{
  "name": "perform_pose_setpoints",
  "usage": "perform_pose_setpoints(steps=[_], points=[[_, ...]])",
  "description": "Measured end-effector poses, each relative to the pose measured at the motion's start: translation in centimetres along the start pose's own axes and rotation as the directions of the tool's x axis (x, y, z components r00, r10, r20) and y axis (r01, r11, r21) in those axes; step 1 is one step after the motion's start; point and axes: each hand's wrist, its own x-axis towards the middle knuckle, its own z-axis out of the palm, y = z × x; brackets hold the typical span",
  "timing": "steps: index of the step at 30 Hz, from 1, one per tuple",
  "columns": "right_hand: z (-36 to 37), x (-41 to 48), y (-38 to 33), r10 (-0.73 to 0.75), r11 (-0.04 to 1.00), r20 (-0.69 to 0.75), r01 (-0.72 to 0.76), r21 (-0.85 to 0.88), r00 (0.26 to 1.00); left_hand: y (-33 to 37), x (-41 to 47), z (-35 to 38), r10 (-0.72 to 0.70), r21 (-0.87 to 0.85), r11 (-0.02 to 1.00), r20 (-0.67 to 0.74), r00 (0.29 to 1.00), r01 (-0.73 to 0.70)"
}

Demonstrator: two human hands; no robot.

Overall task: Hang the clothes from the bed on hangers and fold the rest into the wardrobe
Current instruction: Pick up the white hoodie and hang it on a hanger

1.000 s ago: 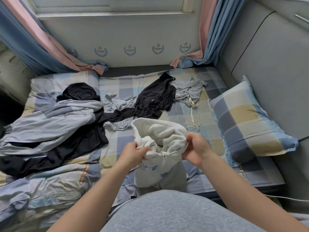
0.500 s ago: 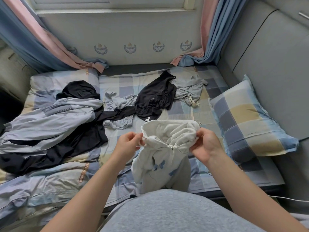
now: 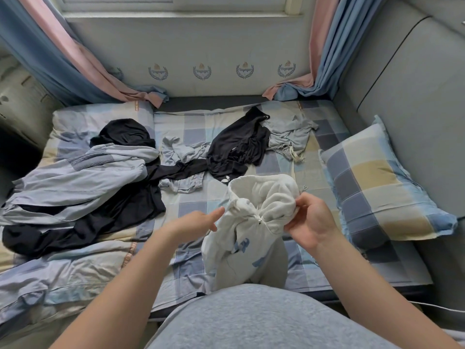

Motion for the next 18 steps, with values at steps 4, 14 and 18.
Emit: perform_pose_setpoints(steps=[4, 14, 18], points=[[0.5, -1.4, 0.2, 0.049, 0.997, 0.147, -0.039, -0.066, 0.988, 1.6, 1.0, 1.8, -0.086, -0.244, 0.968, -0.075, 0.994, 0.065], [-0.2, -2.9, 2.1, -0.109, 0.981, 0.21, 0.139, -0.133, 0.972, 0.4, 2.7, 2.3, -0.03, -0.868, 0.491, 0.072, 0.997, 0.077], [-2.4, -1.5, 5.4, -0.2, 0.98, -0.223, 0.199, -0.025, 0.954, -0.6, 0.9, 0.4, 0.036, -0.99, 0.122, 0.074, 0.997, 0.07]])
